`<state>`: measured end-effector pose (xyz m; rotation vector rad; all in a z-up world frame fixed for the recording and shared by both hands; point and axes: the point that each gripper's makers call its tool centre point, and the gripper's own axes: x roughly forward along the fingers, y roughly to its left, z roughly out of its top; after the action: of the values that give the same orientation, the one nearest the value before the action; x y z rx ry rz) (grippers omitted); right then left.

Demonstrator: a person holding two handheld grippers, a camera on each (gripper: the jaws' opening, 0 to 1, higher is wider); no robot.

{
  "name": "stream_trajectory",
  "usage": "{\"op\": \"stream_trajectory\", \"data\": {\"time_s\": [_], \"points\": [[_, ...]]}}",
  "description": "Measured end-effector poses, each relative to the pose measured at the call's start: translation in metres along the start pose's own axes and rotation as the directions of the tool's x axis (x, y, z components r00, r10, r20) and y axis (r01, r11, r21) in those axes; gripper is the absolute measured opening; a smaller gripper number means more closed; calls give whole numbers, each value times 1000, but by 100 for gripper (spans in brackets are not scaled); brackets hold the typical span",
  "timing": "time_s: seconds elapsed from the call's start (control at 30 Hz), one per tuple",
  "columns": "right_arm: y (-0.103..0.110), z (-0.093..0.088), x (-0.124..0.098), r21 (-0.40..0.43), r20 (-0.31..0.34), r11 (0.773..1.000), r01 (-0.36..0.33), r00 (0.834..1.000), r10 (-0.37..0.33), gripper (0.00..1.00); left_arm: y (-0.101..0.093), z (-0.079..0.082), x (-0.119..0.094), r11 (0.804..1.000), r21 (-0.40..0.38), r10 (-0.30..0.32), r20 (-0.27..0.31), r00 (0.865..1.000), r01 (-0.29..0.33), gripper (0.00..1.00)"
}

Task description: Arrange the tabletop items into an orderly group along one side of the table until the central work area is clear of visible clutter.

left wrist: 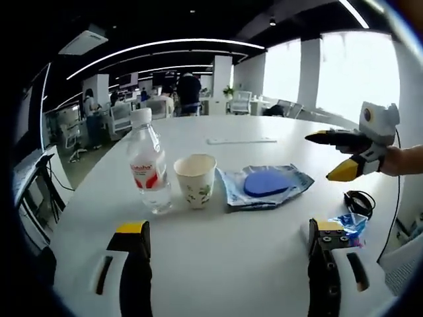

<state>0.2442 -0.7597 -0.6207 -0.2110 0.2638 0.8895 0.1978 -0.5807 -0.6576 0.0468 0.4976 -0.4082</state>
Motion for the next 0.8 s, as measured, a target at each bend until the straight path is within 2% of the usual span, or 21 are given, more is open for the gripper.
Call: {"op": "stream_trajectory", "data": {"time_s": [0.07,0.13,0.23,0.37,0.5,0.63,0.73,0.8], "points": [[-7,4,-10,9,10,1000,22,1000,-22,85,-4,-1,1,1000,13,-13,-32,999,14,99],[-12,7,-21,-1,26,999,40,999,-40,85,-5,5,0,999,32,-3,-9,1000,3,99],[-20,-4,-33,17,1,998,61,998,-61,84,-11,5,5,1000,-7,-23,-17,1000,23,99],[-24,-11,-50,26,-8,997,73,997,-73,83,-29,9,10,996,59,-67,-29,997,69,99],[-24,-26,-63,35,-31,997,74,997,-73,82,-41,-8,14,993,59,-96,-84,992,101,99],[-9,-35,-74,60,-57,997,54,997,-51,81,-58,-14,14,989,42,-135,-87,987,139,99],[11,-42,-82,63,-73,998,18,997,-13,80,-67,-27,16,988,36,-148,-123,981,153,99],[28,-52,-89,117,-96,993,4,995,7,78,-72,-35,18,986,25,-158,-146,976,164,99]]}}
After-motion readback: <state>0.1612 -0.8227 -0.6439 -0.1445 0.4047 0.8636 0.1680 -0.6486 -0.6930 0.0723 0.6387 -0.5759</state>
